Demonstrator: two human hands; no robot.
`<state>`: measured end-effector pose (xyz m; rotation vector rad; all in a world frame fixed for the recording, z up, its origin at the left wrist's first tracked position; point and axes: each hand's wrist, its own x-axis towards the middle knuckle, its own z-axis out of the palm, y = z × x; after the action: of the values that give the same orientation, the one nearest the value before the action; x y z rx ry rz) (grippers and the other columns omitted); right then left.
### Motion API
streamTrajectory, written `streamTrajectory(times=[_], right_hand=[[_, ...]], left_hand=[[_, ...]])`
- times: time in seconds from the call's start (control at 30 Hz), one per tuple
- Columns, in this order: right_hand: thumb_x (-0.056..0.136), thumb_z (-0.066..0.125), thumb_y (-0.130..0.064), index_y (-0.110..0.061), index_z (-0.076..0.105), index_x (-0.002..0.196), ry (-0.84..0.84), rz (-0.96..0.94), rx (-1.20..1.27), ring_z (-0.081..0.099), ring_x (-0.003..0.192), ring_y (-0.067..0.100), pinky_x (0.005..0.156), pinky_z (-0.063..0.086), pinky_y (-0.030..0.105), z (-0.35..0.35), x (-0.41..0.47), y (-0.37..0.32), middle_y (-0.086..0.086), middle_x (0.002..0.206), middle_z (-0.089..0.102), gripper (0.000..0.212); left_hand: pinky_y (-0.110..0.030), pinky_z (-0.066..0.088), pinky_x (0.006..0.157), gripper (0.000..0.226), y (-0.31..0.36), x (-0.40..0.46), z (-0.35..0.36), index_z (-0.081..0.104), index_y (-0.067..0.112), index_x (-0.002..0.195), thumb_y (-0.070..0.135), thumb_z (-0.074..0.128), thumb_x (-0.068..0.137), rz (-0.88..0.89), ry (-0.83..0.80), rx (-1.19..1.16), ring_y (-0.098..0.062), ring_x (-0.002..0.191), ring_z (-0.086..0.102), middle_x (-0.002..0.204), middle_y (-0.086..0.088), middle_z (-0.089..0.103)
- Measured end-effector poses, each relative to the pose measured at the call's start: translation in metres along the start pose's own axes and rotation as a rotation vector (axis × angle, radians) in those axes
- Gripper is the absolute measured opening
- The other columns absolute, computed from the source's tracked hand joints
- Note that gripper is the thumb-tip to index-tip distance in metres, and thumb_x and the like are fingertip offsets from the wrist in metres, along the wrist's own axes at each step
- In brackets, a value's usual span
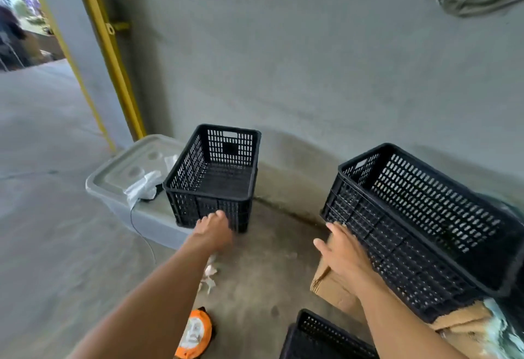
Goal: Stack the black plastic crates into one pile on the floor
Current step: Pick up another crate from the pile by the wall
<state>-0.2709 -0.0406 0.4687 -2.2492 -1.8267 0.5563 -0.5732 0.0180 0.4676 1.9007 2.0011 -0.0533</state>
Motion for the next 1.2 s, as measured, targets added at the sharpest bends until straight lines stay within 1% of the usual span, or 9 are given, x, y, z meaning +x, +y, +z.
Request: streamTrajectory(times=[0.1, 0.2, 0.27, 0.43, 0.7, 0.83, 0.97, 1.07, 1.2], right_hand=[[0.093, 0.05, -0.054, -0.023, 0.031, 0.152, -0.01, -0.018, 0.04, 0.021, 0.148, 0.021, 0.116, 0.026, 0.041, 0.002, 0.04, -0.056, 0.0, 0.161, 0.024, 0.069], [0.095, 0.049, -0.052, -0.022, 0.029, 0.153, -0.037, -0.076, 0.02, 0.012, 0.15, 0.018, 0.118, 0.019, 0.04, 0.009, 0.07, -0.103, -0.001, 0.162, 0.02, 0.068], [0.095, 0.049, -0.05, -0.022, 0.028, 0.153, -0.063, -0.1, -0.005, 0.01, 0.15, 0.018, 0.12, 0.016, 0.039, 0.015, 0.085, -0.126, -0.001, 0.163, 0.018, 0.068], [0.095, 0.048, -0.05, -0.022, 0.028, 0.153, -0.102, -0.14, -0.066, 0.011, 0.15, 0.018, 0.119, 0.016, 0.038, 0.032, 0.129, -0.161, -0.001, 0.163, 0.017, 0.067], [0.095, 0.049, -0.05, -0.024, 0.026, 0.154, -0.218, -0.161, -0.073, 0.008, 0.15, 0.018, 0.118, 0.015, 0.04, 0.069, 0.219, -0.178, -0.003, 0.164, 0.014, 0.068], [0.095, 0.051, -0.049, -0.024, 0.022, 0.155, -0.294, -0.155, -0.039, 0.01, 0.15, 0.018, 0.117, 0.019, 0.041, 0.091, 0.284, -0.181, -0.004, 0.164, 0.012, 0.071], [0.094, 0.055, -0.046, -0.017, 0.011, 0.156, -0.378, 0.008, 0.076, 0.023, 0.147, 0.026, 0.113, 0.027, 0.043, 0.119, 0.341, -0.179, 0.004, 0.163, 0.017, 0.082], [0.094, 0.054, -0.041, -0.006, 0.026, 0.15, -0.418, 0.14, 0.135, 0.038, 0.138, 0.033, 0.107, 0.035, 0.04, 0.141, 0.373, -0.18, 0.015, 0.153, 0.038, 0.072], [0.089, 0.056, -0.021, -0.001, 0.059, 0.116, -0.442, 0.247, 0.191, 0.061, 0.107, 0.034, 0.082, 0.052, 0.035, 0.161, 0.389, -0.187, 0.016, 0.121, 0.061, 0.034]], left_hand=[[-0.04, 0.047, 0.09, 0.04, -0.03, 0.032, -0.028, 0.05, 0.001, 0.122, 0.027, 0.049, 0.092, -0.143, 0.008, -0.238, -0.037, 0.112, 0.058, 0.123, -0.019, 0.059], [-0.034, 0.043, 0.074, 0.035, -0.047, 0.057, -0.045, 0.055, -0.001, 0.115, 0.027, 0.05, 0.094, -0.235, 0.016, -0.405, -0.031, 0.089, 0.055, 0.111, -0.017, 0.061], [-0.033, 0.042, 0.071, 0.034, -0.055, 0.072, -0.049, 0.058, -0.002, 0.111, 0.026, 0.05, 0.094, -0.262, -0.005, -0.471, -0.027, 0.082, 0.052, 0.104, -0.016, 0.061], [-0.04, 0.051, 0.092, 0.045, -0.066, 0.105, -0.045, 0.058, -0.005, 0.121, 0.03, 0.047, 0.096, -0.293, -0.078, -0.551, -0.034, 0.108, 0.06, 0.12, -0.019, 0.062], [-0.031, 0.043, 0.08, 0.043, -0.061, 0.174, -0.013, 0.061, -0.005, 0.117, 0.029, 0.044, 0.098, -0.433, -0.108, -0.617, -0.033, 0.106, 0.06, 0.119, -0.018, 0.064], [-0.035, 0.048, 0.093, 0.049, -0.054, 0.221, 0.008, 0.058, -0.008, 0.123, 0.032, 0.045, 0.099, -0.597, -0.119, -0.718, -0.037, 0.116, 0.056, 0.127, -0.021, 0.06], [-0.045, 0.05, 0.098, 0.052, -0.042, 0.263, 0.029, 0.054, -0.009, 0.128, 0.033, 0.05, 0.097, -0.777, -0.166, -0.937, -0.041, 0.119, 0.056, 0.131, -0.025, 0.057], [-0.046, 0.052, 0.095, 0.053, -0.037, 0.284, 0.045, 0.047, -0.008, 0.132, 0.026, 0.055, 0.093, -0.892, -0.137, -1.043, -0.04, 0.116, 0.058, 0.13, -0.026, 0.056], [-0.042, 0.056, 0.086, 0.055, -0.037, 0.294, 0.057, 0.019, -0.011, 0.133, 0.009, 0.049, 0.092, -1.013, -0.119, -1.099, -0.041, 0.105, 0.063, 0.115, -0.024, 0.055]])
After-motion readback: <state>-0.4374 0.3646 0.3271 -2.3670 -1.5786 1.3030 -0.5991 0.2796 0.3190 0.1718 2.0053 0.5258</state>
